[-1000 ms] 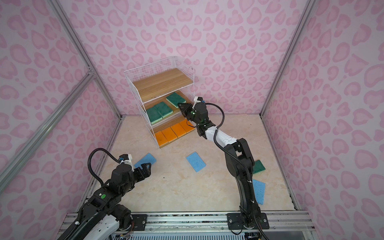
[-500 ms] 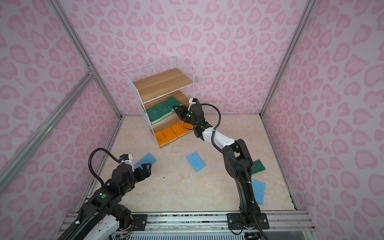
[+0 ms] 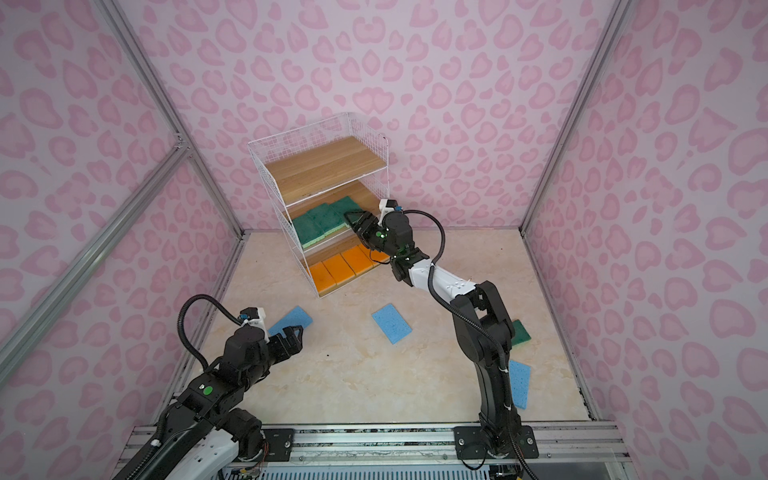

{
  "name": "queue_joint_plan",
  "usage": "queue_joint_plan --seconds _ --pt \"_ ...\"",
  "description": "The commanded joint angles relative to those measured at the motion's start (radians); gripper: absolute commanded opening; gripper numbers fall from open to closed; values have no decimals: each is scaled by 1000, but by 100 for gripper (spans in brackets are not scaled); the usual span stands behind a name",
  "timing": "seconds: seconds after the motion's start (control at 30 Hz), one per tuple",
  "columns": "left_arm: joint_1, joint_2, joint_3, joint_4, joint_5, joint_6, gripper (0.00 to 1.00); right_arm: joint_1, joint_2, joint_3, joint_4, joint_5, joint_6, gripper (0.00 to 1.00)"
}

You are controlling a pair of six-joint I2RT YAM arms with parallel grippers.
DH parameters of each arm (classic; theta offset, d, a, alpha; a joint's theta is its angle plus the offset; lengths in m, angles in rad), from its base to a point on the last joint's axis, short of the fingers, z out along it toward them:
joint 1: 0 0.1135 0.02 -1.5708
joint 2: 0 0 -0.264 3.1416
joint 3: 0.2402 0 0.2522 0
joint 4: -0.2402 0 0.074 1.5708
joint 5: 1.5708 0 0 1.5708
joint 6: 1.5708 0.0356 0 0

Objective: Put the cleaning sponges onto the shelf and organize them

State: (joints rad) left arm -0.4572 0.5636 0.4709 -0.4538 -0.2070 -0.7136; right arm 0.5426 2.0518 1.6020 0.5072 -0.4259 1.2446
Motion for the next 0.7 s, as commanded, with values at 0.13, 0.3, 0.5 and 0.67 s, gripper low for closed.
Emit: queue_joint_plan --seconds 0.13,0.3,0.5,0.67 --pt "0 37 44 1 2 34 96 -2 -7 19 -204 -4 -122 84" --pt "0 24 43 -1 2 26 96 -3 -28 -3 -220 7 -152 82" --pt "0 32 38 17 20 31 96 -19 -129 -164 -121 16 -141 83" --pt "-8 151 62 86 81 52 97 -38 -263 -287 -234 23 -238 85"
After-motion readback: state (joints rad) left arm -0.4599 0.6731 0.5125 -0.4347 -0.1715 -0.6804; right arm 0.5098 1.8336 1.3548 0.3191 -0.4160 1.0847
